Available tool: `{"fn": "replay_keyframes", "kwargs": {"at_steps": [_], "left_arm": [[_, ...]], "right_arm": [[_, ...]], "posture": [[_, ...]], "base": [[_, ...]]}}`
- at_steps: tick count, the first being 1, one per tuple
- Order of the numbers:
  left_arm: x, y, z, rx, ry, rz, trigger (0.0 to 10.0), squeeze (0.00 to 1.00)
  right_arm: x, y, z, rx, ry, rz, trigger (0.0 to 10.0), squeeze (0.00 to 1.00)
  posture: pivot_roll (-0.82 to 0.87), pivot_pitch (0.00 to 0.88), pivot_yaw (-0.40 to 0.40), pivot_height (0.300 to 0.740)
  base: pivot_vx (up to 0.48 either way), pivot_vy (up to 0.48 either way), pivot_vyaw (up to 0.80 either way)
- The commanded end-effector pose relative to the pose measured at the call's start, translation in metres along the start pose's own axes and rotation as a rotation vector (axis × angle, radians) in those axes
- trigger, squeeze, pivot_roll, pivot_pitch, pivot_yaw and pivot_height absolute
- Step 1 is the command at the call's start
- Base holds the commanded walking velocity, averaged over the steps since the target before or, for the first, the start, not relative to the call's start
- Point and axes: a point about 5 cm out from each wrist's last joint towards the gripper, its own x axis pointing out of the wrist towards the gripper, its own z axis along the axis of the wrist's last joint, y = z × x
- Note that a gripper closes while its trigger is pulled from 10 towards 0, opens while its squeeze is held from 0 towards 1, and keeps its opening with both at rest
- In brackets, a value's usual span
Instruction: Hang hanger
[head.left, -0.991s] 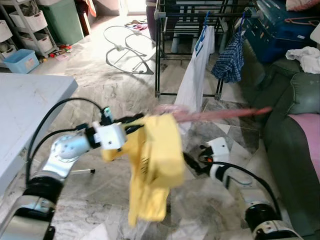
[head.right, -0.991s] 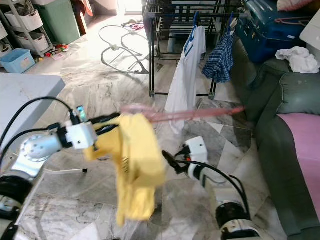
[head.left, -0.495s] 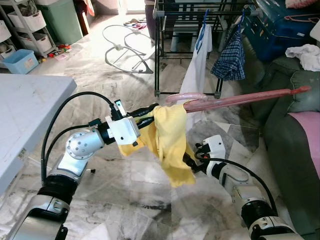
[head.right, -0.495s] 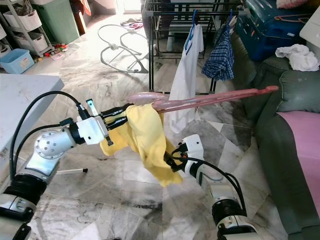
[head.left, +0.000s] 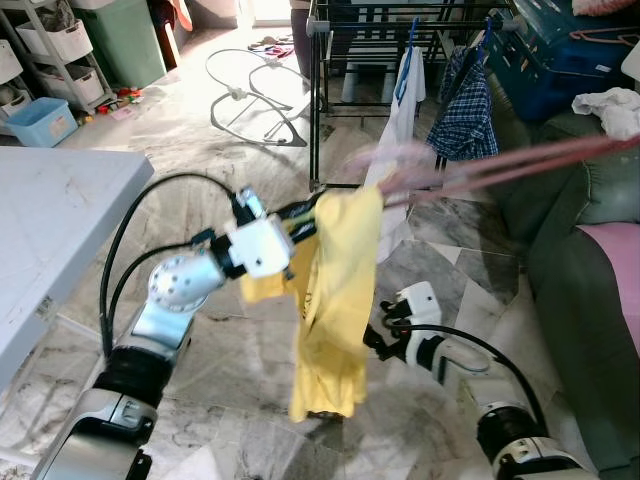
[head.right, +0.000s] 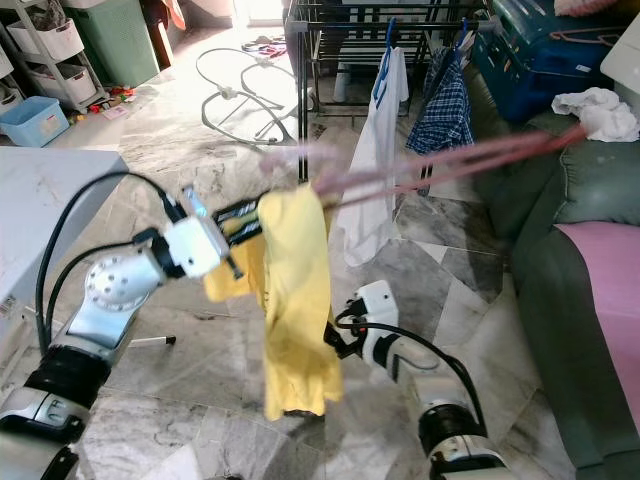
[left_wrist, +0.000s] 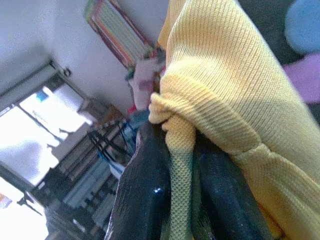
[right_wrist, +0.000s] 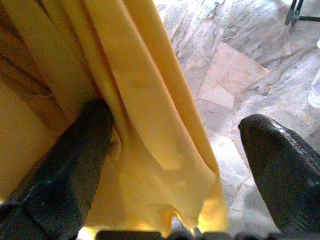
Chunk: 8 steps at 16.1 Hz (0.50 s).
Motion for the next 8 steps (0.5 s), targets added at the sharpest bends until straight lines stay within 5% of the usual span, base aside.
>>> {"fn": "replay_keyframes", "kwargs": {"at_steps": [1,4,8], "left_arm": [[0.009,0.018,0.018,0.033,-0.083,0.061,0.0,0.00],[0.012,0.016,0.020,0.006,-0.082,0.068,0.0,0.00],[0.000,-0.005,0.001,-0.043,0.014,0.022,0.0,0.00]], "right_arm": [[0.004,0.002,-0.001,0.007,0.023,-0.006,10.0,0.00],[0.008,0.007,0.003,0.008,0.005,0.006,10.0,0.00],[0.012,0.016,0.023,0.015,-0.097,0.123,10.0,0.00]], "posture": [[-0.07,0.082,0.041,0.740],[-0.07,0.081,0.045,0.740],[-0.07,0.080,0.048,0.740]], "base": [[0.000,0.000,0.00],[0.000,0.000,0.00],[0.000,0.000,0.00]]}}
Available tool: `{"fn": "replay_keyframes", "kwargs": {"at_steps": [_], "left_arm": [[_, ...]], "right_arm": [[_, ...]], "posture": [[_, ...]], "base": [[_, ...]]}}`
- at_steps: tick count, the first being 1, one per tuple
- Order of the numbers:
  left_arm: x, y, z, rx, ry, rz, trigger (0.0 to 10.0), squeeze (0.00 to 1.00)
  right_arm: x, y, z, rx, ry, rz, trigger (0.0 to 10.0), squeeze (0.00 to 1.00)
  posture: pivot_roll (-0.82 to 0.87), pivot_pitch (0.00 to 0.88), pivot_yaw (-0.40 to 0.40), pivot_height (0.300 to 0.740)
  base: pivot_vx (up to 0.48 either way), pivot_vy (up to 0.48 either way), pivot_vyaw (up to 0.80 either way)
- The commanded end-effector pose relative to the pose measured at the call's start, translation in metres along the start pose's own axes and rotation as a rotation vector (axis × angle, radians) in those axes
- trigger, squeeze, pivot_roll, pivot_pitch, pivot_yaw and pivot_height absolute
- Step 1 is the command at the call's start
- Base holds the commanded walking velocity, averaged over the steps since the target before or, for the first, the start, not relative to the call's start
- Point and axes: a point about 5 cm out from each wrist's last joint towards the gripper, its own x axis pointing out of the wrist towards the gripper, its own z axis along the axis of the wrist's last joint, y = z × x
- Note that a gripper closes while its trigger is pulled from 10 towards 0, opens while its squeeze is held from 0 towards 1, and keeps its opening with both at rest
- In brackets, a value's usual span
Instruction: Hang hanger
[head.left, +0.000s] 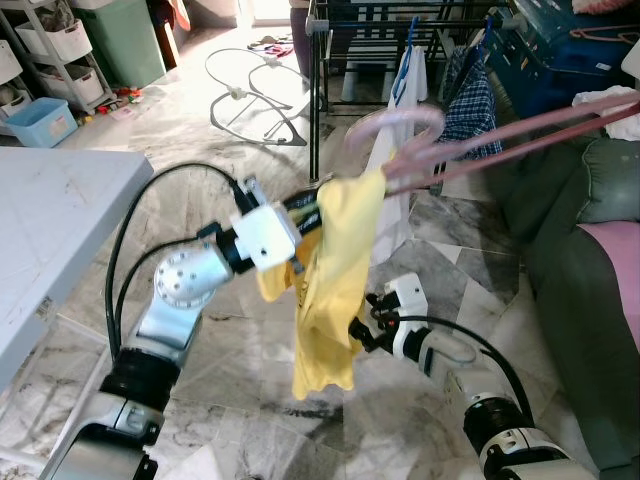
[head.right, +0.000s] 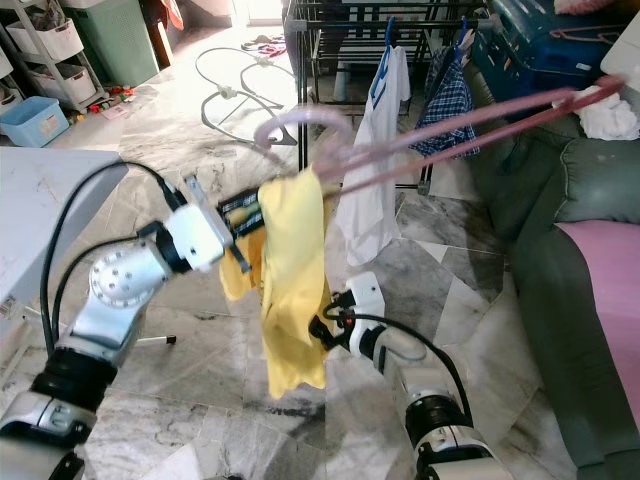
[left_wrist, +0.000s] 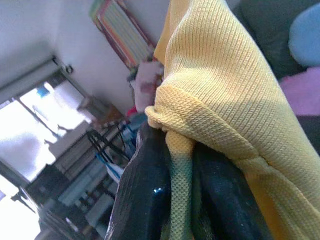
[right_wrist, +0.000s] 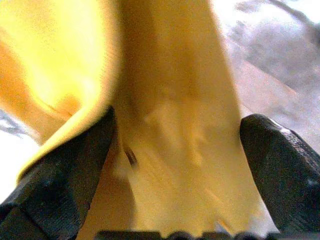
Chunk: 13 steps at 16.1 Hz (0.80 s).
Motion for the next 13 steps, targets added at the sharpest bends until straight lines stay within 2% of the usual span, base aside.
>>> {"fn": "replay_keyframes", "kwargs": {"at_steps": [1,3,6,10,13], "left_arm": [[-0.003,-0.002,-0.004,0.007,0.017,0.006,0.0,0.00],[-0.010,-0.005,-0.013,0.012,0.060,0.001,0.0,0.00],[-0.010,-0.003,-0.012,0.010,0.055,0.006,0.0,0.00],[0.006,0.013,0.013,0.019,-0.060,0.068,0.0,0.00],[0.007,0.025,0.025,0.027,-0.095,0.100,0.0,0.00]], "right_arm": [[0.000,0.004,0.006,0.006,-0.033,0.053,10.0,0.00],[-0.006,0.007,0.009,0.021,-0.053,0.130,10.0,0.00],[-0.006,0.006,0.009,0.030,-0.053,0.122,10.0,0.00],[0.000,0.010,-0.005,0.045,-0.001,0.049,10.0,0.00],[0.003,0.010,-0.005,0.087,-0.034,0.015,10.0,0.00]], "posture": [[-0.07,0.079,0.045,0.740],[-0.08,0.080,0.043,0.740],[-0.08,0.082,0.044,0.740],[-0.07,0.084,0.048,0.740],[-0.06,0.090,0.052,0.740]], "base": [[0.000,0.000,0.00],[0.000,0.000,0.00],[0.000,0.000,0.00],[0.000,0.000,0.00],[0.000,0.000,0.00]]}}
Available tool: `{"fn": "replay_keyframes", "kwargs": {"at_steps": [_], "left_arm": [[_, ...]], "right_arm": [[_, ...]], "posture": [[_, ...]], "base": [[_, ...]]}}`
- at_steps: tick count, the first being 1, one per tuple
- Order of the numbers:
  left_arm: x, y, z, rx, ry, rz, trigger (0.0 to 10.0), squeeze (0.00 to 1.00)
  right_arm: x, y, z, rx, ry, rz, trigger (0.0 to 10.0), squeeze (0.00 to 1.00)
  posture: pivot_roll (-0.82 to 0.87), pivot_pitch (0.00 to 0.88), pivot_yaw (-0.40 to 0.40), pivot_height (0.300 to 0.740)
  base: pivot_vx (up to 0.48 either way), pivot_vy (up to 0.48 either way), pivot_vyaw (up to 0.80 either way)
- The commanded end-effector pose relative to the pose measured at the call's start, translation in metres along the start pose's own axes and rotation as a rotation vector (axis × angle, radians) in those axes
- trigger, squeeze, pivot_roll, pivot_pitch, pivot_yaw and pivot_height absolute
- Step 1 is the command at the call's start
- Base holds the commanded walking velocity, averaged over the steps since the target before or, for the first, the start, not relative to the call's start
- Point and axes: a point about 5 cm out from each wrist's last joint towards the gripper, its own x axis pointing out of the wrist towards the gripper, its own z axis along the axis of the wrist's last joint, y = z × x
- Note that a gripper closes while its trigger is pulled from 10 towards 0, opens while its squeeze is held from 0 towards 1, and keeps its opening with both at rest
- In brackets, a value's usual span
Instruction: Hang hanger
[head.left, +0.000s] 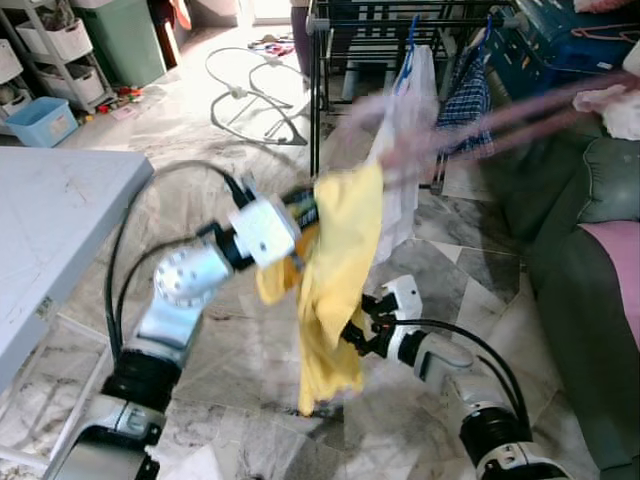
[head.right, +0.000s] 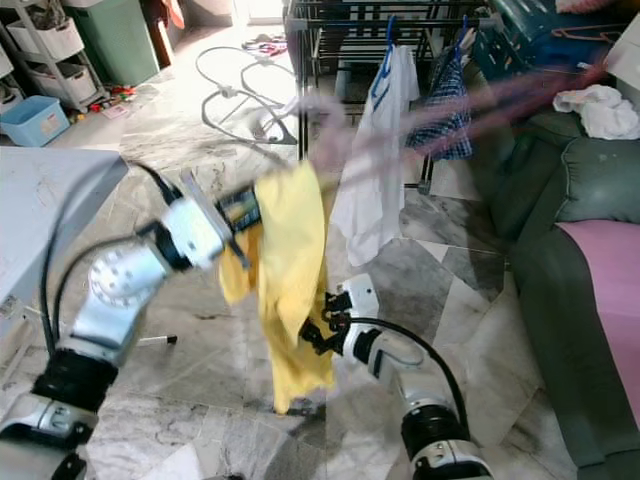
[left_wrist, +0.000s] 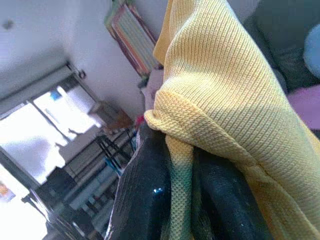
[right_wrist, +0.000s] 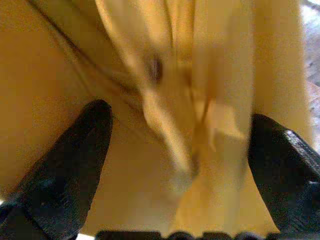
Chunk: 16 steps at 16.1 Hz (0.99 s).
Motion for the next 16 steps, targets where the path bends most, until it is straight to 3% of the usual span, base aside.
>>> {"fn": "replay_keyframes", "kwargs": {"at_steps": [1,6,8,10,11,16], "left_arm": [[-0.002,0.013,0.007,0.025,-0.024,0.045,0.0,0.00],[0.002,0.018,0.018,-0.017,-0.051,0.077,0.0,0.00],[0.011,0.020,0.030,-0.055,-0.109,0.097,0.0,0.00],[0.015,0.021,0.036,-0.063,-0.131,0.094,0.0,0.00],[0.016,0.019,0.036,-0.073,-0.127,0.078,0.0,0.00],[0.008,0.007,0.027,-0.105,-0.070,0.056,0.0,0.00]], "right_arm": [[0.002,-0.001,0.005,0.001,-0.026,-0.014,10.0,0.00],[0.001,-0.015,0.007,0.035,-0.025,-0.154,10.0,0.00],[0.005,-0.018,0.008,0.082,-0.015,-0.219,10.0,0.00],[0.007,-0.017,0.009,0.117,-0.032,-0.220,10.0,0.00],[0.012,-0.015,0.020,0.148,-0.101,-0.203,10.0,0.00],[0.019,-0.011,0.047,0.176,-0.230,-0.132,10.0,0.00]], "posture": [[-0.06,0.091,0.052,0.740],[-0.07,0.095,0.050,0.740],[-0.07,0.096,0.049,0.740],[-0.07,0.096,0.049,0.740],[-0.06,0.096,0.049,0.740],[-0.06,0.093,0.044,0.740]], "base": [[0.000,0.000,0.00],[0.000,0.000,0.00],[0.000,0.000,0.00],[0.000,0.000,0.00],[0.000,0.000,0.00],[0.000,0.000,0.00]]}}
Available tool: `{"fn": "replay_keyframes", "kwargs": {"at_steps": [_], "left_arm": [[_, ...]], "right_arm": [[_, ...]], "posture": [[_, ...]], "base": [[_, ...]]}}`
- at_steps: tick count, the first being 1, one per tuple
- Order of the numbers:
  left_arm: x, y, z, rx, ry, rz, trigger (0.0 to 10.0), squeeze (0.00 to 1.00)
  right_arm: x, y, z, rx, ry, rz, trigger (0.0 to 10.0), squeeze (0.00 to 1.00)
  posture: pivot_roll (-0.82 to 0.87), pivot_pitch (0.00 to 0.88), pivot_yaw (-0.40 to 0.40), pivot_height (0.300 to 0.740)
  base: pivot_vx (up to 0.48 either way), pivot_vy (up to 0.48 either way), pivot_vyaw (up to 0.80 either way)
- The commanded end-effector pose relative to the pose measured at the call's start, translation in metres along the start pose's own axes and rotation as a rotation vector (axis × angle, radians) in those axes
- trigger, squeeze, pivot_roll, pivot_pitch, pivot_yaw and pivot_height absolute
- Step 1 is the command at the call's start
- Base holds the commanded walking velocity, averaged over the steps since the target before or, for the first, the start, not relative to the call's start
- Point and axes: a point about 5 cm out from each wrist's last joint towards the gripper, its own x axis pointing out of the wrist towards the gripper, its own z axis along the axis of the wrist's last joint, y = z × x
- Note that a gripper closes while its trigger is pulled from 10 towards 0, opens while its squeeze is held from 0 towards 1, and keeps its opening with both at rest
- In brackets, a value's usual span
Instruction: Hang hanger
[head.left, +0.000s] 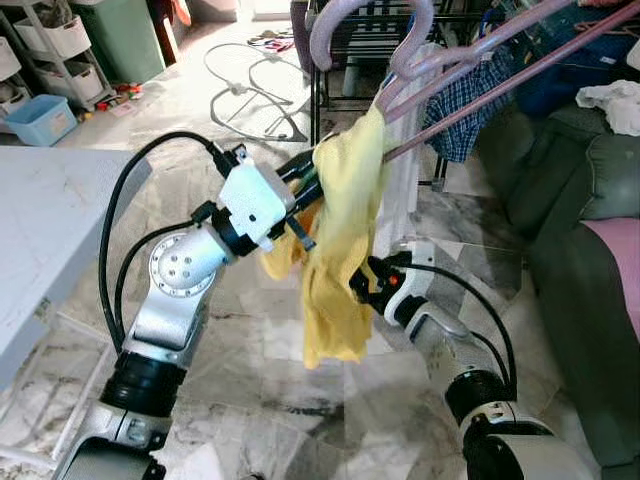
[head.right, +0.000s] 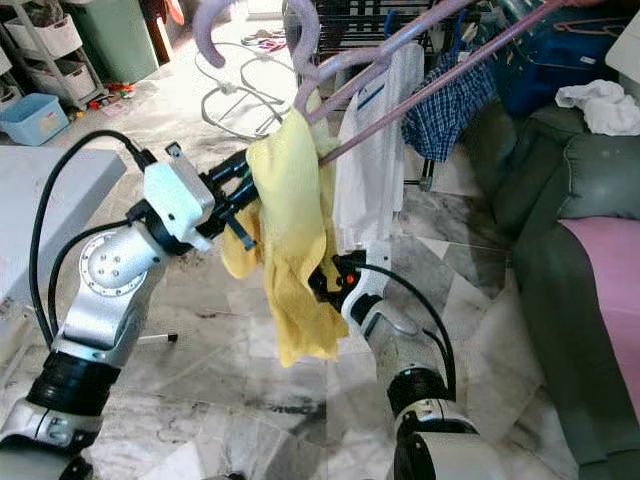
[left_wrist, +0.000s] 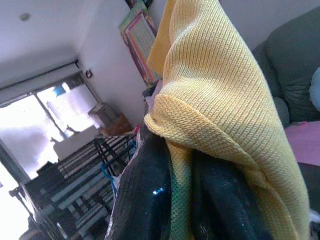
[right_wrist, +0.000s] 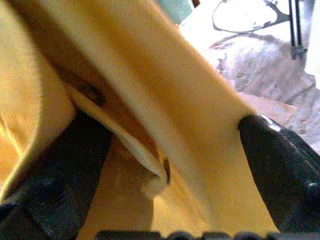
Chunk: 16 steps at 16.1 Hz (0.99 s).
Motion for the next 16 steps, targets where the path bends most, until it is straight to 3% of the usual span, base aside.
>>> {"fn": "replay_keyframes", "kwargs": {"at_steps": [1,5,6,8,12,16], "left_arm": [[0.001,0.001,0.006,0.018,-0.020,-0.009,0.0,0.00],[0.004,-0.003,0.011,-0.025,-0.042,-0.021,0.0,0.00],[0.006,-0.004,0.013,-0.041,-0.051,-0.023,0.0,0.00],[0.010,-0.007,0.020,-0.053,-0.086,-0.029,0.0,0.00],[0.016,-0.010,0.036,-0.074,-0.143,-0.042,0.0,0.00],[0.010,-0.002,0.029,-0.047,-0.104,-0.017,0.0,0.00]], "right_arm": [[0.002,0.003,0.005,0.013,-0.028,0.018,10.0,0.00],[0.003,0.000,0.004,0.041,-0.012,0.007,10.0,0.00],[0.004,0.002,0.001,0.028,0.018,0.006,7.9,0.00],[0.007,0.003,-0.004,0.020,0.048,-0.019,0.0,0.00],[0.006,-0.005,-0.010,0.056,0.074,-0.150,0.0,0.00],[-0.011,-0.029,-0.019,0.017,0.141,-0.331,0.0,0.00]], "posture": [[-0.06,0.092,0.042,0.740],[-0.06,0.090,0.038,0.740],[-0.06,0.090,0.038,0.740],[-0.06,0.090,0.038,0.740],[-0.05,0.088,0.036,0.740],[-0.05,0.083,0.029,0.740]], "base": [[0.000,0.000,0.00],[0.000,0.000,0.00],[0.000,0.000,0.00],[0.000,0.000,0.00],[0.000,0.000,0.00],[0.000,0.000,0.00]]}}
